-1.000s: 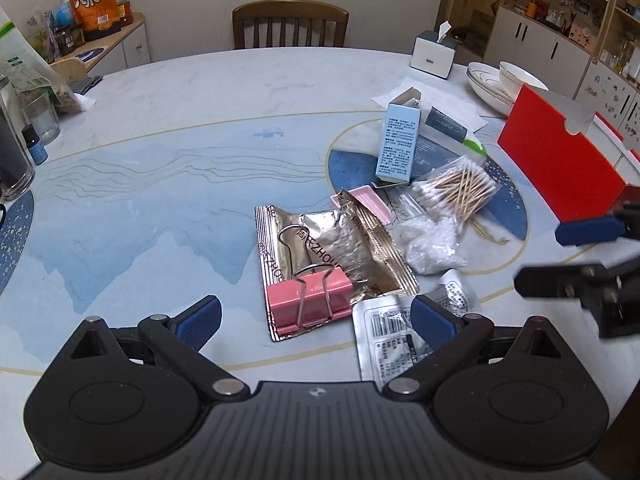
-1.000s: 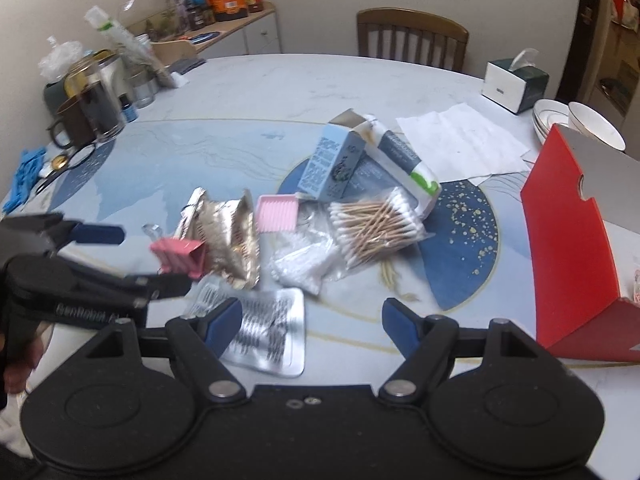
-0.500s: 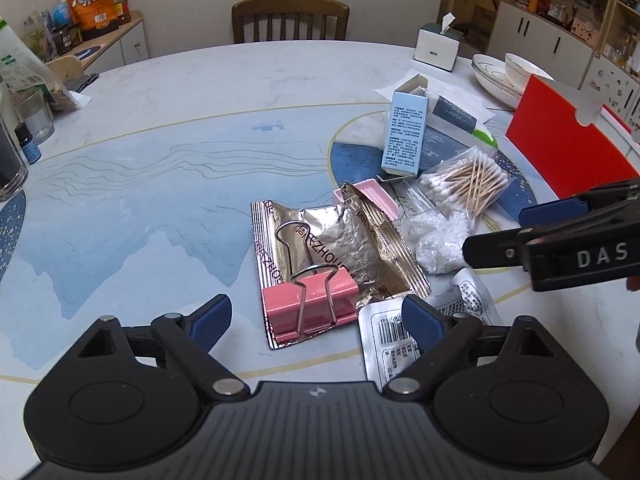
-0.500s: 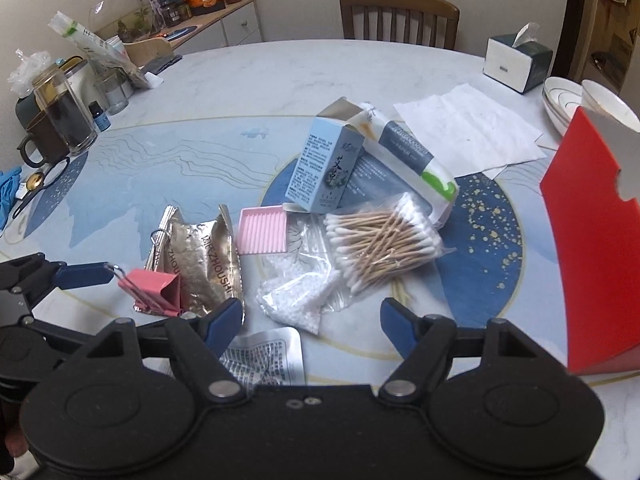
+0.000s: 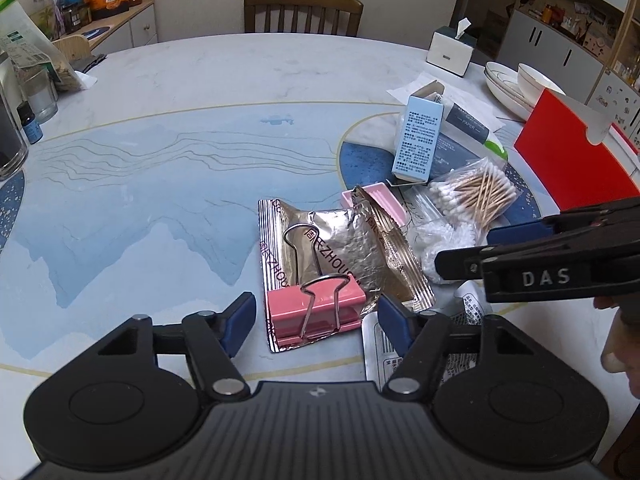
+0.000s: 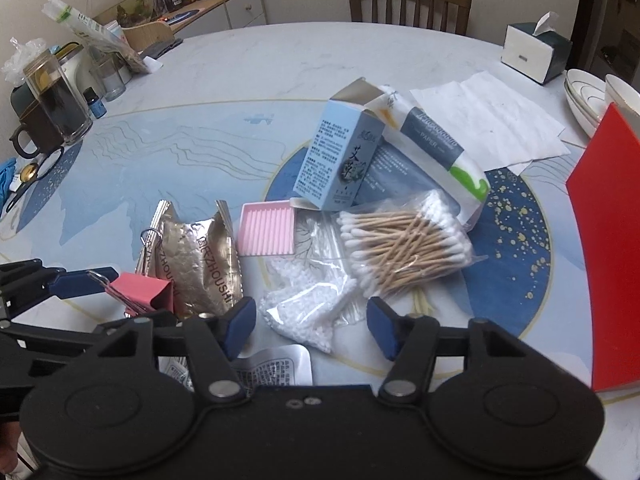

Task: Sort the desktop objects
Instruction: 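Grasp the pink binder clip with the left tool while the right tool grasps the bag of white beads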

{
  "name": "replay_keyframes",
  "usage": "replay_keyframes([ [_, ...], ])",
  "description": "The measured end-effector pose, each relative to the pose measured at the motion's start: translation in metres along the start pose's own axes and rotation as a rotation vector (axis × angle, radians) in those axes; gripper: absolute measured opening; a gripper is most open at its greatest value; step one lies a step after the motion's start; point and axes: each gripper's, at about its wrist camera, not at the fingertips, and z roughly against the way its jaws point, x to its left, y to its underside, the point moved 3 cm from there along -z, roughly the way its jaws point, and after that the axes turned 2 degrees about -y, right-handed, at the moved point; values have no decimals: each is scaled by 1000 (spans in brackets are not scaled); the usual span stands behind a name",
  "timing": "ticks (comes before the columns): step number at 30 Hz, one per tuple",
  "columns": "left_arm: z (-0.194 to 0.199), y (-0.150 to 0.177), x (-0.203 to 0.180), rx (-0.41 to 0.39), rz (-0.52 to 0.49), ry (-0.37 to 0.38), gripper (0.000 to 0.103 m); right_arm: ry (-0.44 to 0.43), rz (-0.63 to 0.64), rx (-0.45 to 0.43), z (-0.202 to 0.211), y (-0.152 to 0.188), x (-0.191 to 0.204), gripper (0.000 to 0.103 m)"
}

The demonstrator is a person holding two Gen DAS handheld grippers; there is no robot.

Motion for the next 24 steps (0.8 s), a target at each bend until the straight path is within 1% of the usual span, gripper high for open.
replay_keyframes([
  [1, 0, 0, 0, 1, 2, 3, 66, -2, 1, 1, -1, 0, 0, 58],
  [4, -1, 0, 0, 9, 4, 7, 57, -9, 1, 10, -4, -1, 1, 51],
  [8, -2, 0, 1, 15, 10, 4, 51, -13, 5, 19, -6, -1, 3, 46],
  [10, -2, 0, 2, 16, 15, 5, 51, -13, 7, 21, -7, -1, 3, 44],
  [13, -2, 0, 2, 16, 17, 6, 51, -25, 7, 23, -7, -1, 4, 36],
  [17, -1, 0, 2, 18, 25, 7, 51, -26, 11, 22, -6, -2, 5, 31],
  [24, 2, -2, 2, 17, 35, 9, 50, -39, 2, 9, 3, 1, 2, 28],
])
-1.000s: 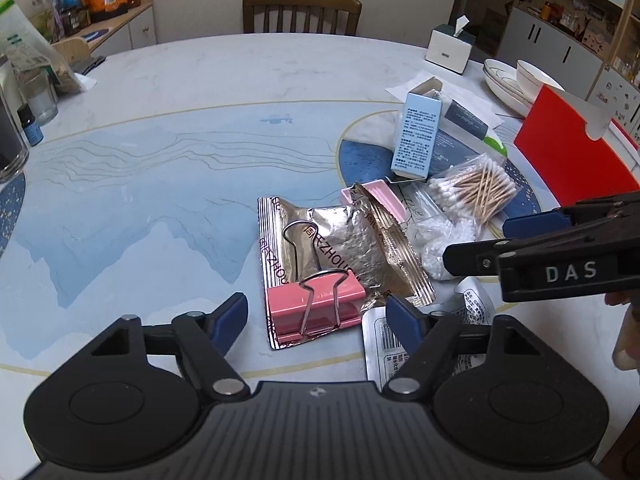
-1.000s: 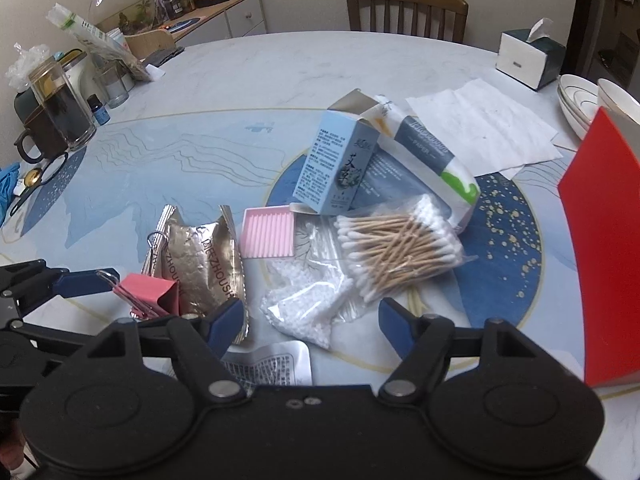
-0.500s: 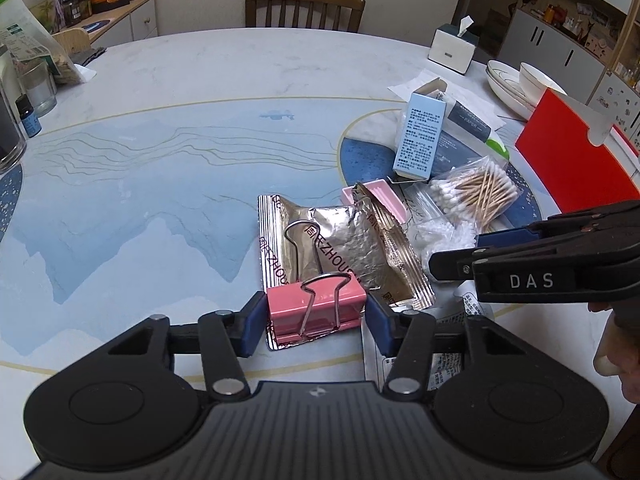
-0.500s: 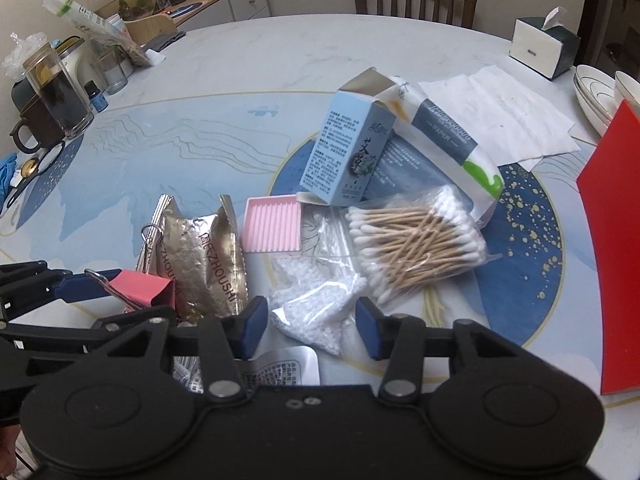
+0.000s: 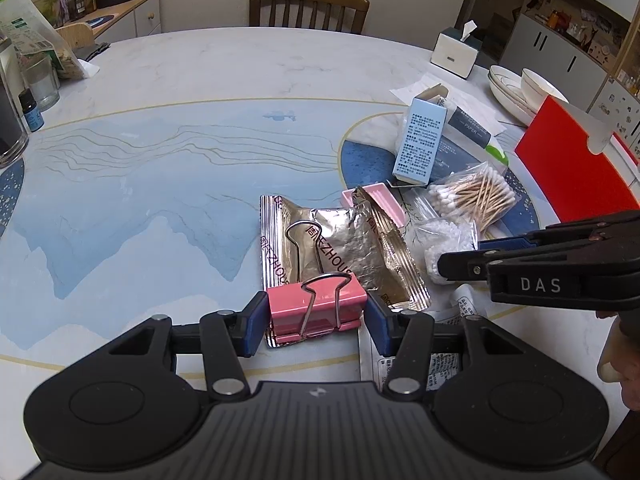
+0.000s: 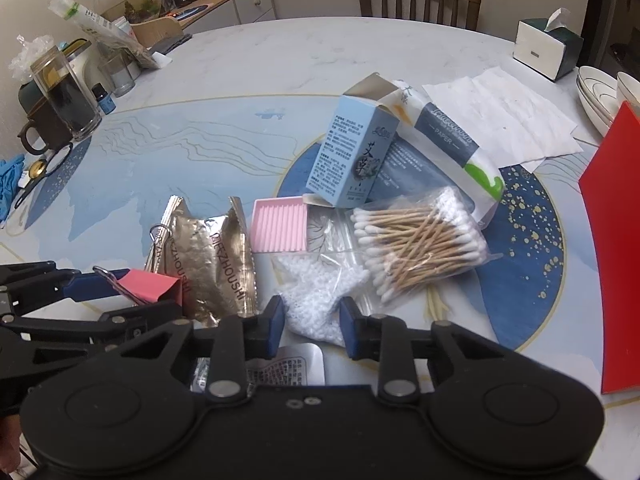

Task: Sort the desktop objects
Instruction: 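Grasp the pink binder clip with the left tool while the right tool grasps the bag of white beads, then carry the binder clip with the left tool while the right tool carries the bead bag into the shoebox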

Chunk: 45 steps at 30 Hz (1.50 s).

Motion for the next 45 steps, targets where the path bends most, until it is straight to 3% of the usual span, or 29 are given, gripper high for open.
replay_keyframes([
  [20, 25, -16, -32, -40, -10, 35, 50, -12, -47, -47, 56, 6, -21, 26],
  [33, 42, -32, -88, -75, -71, 94, 51, -25, -64, -91, 108, 12, -55, 24],
  [45, 53, -55, -156, -115, -135, 138, 51, -16, -107, -162, 163, 14, -120, 24],
])
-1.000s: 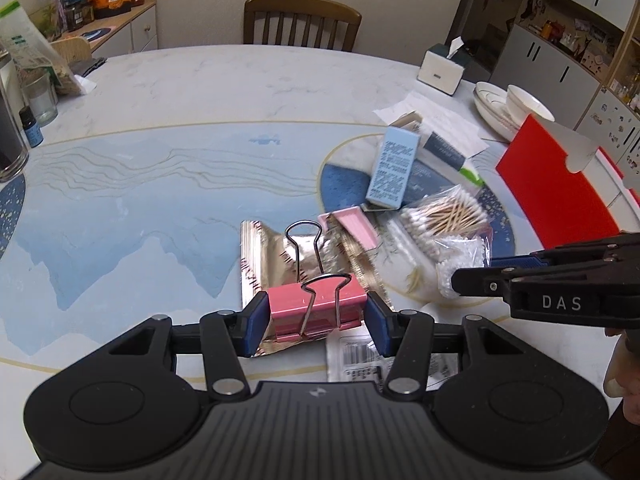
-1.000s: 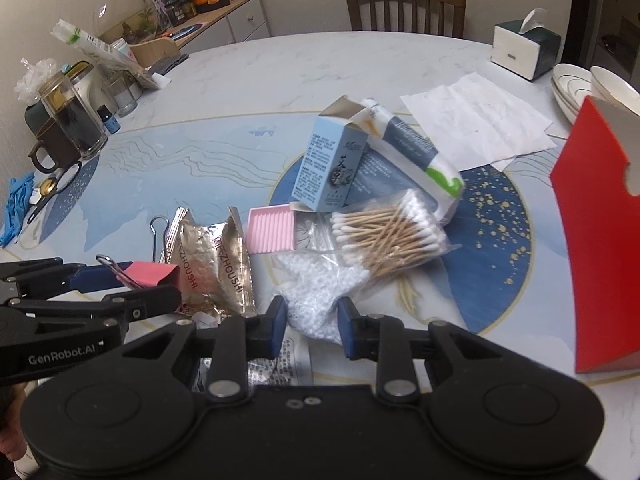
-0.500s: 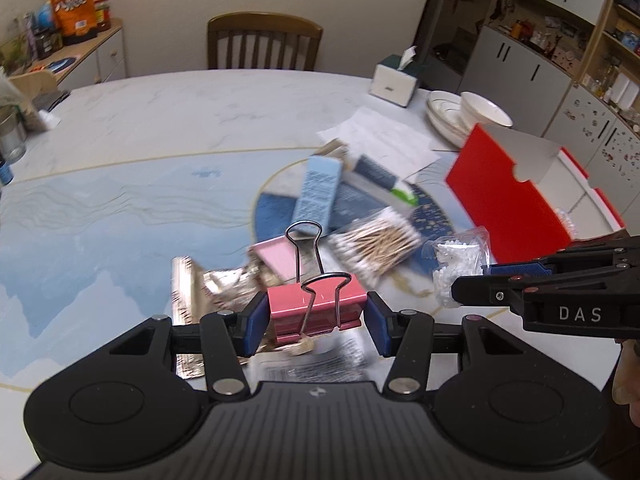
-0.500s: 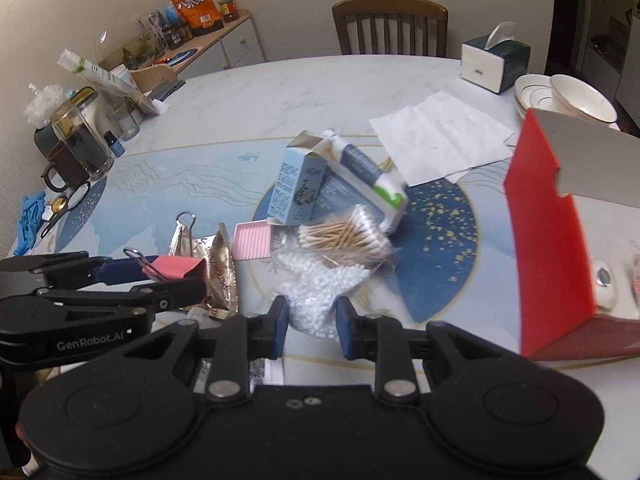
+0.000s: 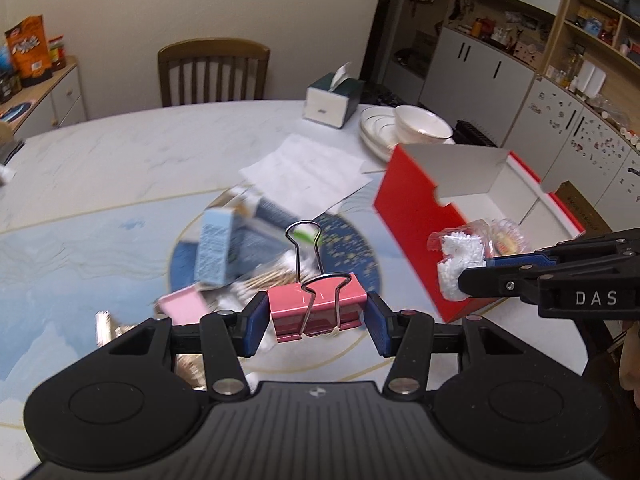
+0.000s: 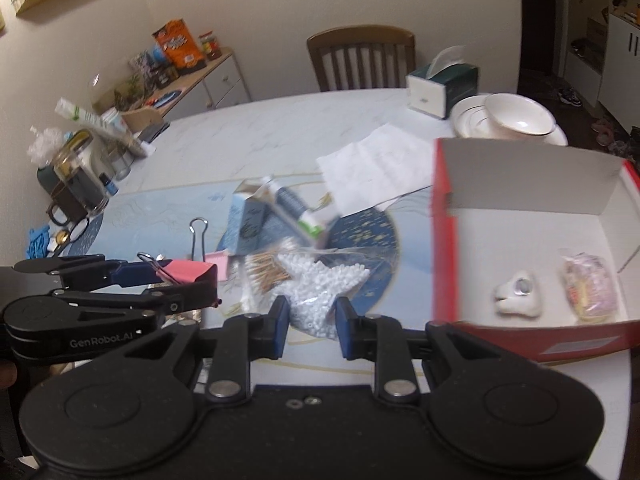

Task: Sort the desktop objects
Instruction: 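Carry the binder clip with the left tool while the right tool carries the bead bag into the shoebox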

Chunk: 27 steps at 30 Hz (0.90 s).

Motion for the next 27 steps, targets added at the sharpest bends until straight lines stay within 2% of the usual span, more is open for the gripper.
replay_keyframes([
  [15, -21, -44, -88, -24, -93, 70, 51, 72, -32, -68, 38, -21, -96, 24],
  [27, -54, -81, -156, -17, -208, 128, 51, 106, -71, -79, 50, -24, -157, 24],
])
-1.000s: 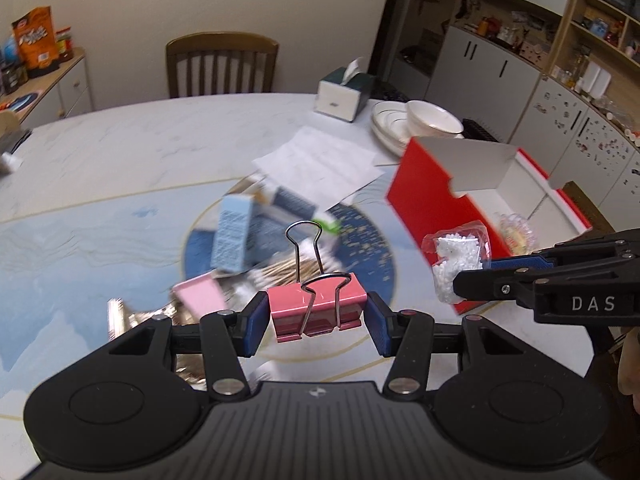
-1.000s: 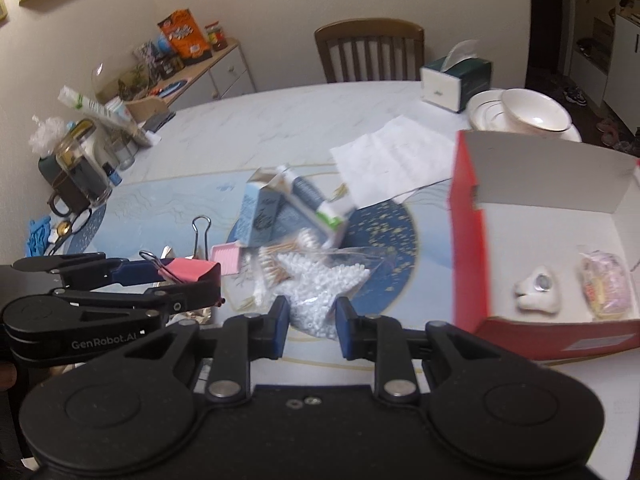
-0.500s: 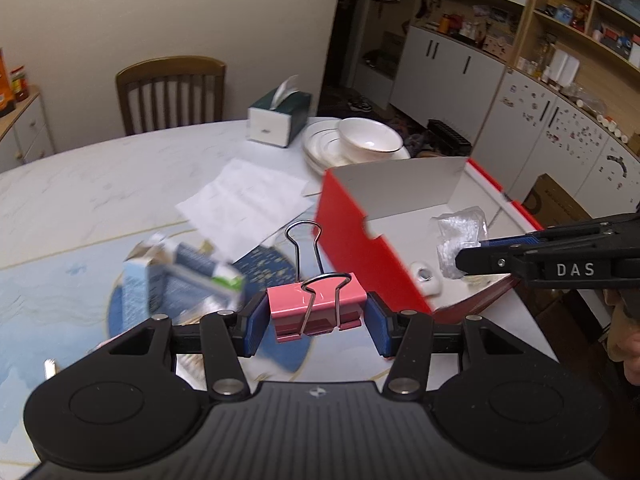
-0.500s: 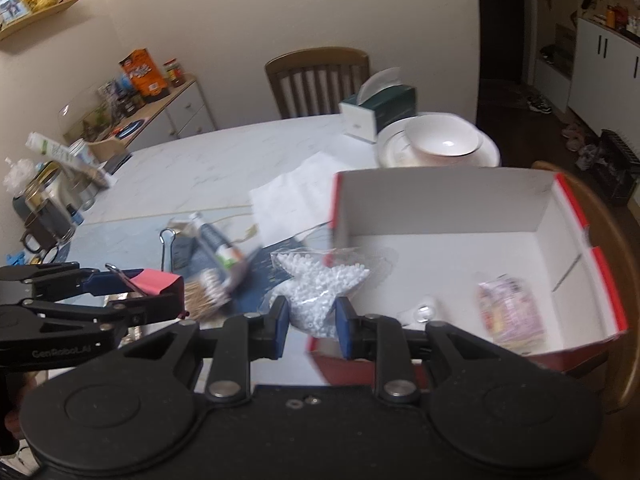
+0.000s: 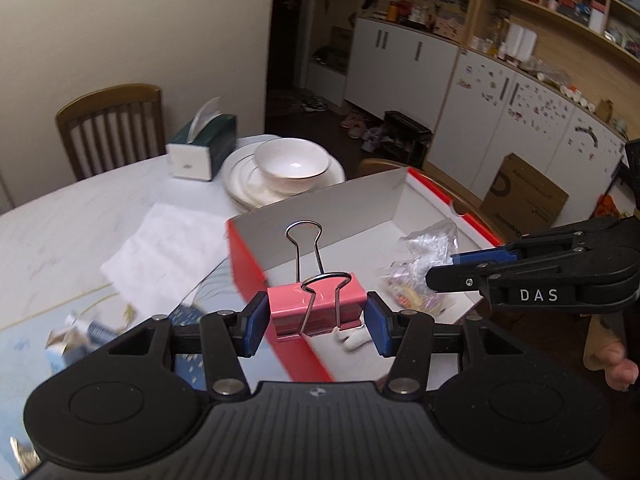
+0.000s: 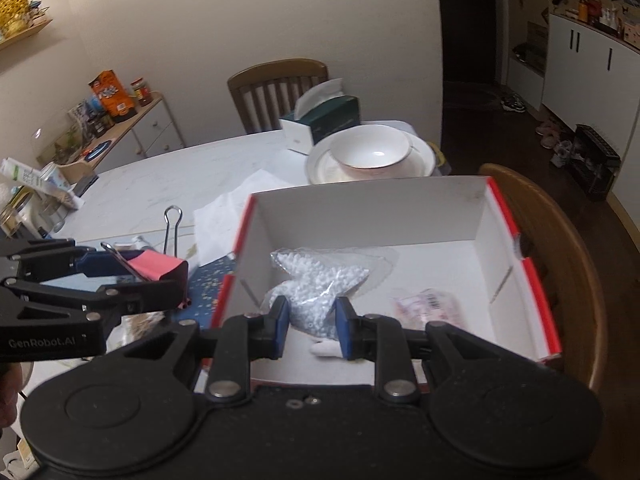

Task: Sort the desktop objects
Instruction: 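Carry the binder clip with the left tool while the right tool carries the bead bag into the shoebox, then open the left tool to drop the binder clip while the right tool releases the bead bag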

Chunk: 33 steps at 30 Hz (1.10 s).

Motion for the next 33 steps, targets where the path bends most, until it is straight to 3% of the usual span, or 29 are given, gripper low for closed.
replay_keyframes([
  [11, -54, -35, -31, 56, -94, 38, 51, 54, -41, 51, -18, 9, -46, 24],
  [19, -103, -44, -41, 106, -159, 14, 51, 29, -6, 120, -38, 15, -57, 24],
  [33, -179, -32, -36, 312, -186, -25, 51, -10, 59, 244, -77, 19, -61, 24],
])
